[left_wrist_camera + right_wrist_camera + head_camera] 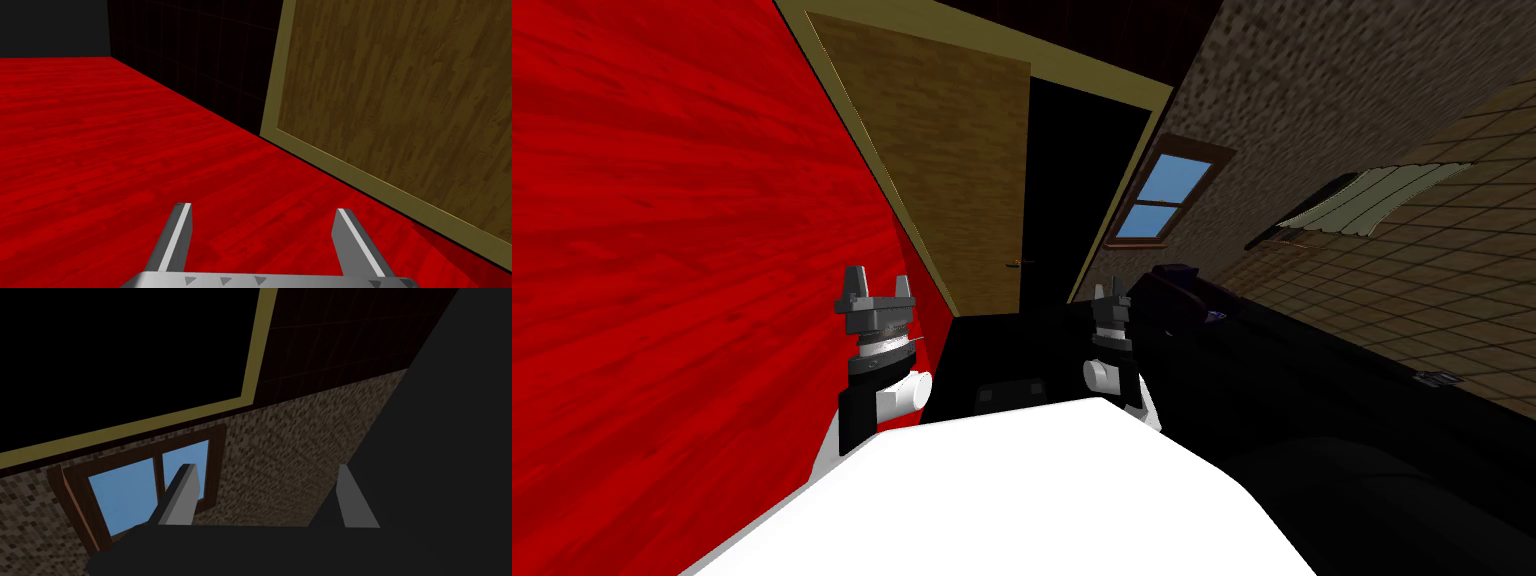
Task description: Pull the door open
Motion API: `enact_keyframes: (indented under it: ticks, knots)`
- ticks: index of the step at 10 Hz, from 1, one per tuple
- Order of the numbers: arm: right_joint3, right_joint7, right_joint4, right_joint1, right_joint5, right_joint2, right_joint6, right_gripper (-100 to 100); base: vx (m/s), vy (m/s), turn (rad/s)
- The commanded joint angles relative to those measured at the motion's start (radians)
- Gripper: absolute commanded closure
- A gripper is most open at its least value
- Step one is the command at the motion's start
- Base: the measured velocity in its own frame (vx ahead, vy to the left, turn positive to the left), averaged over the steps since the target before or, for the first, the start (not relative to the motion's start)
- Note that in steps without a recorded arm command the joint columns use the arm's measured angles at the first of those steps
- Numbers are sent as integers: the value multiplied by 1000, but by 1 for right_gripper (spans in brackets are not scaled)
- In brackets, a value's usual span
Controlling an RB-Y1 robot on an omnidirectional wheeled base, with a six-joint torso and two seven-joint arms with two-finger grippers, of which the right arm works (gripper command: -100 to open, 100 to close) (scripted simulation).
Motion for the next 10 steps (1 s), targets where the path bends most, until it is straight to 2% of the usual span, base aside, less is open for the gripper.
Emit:
enact_keyframes:
  ticks: [1,5,10]
  knots:
    - [2,-2,34,-12,-4,-9,-9,-100,46,-3,27]
    - [5,-6,92,-33,-11,-23,-24,-100,69,-12,12]
    - [11,-12,196,-70,-23,-45,-50,-100,66,-5,17]
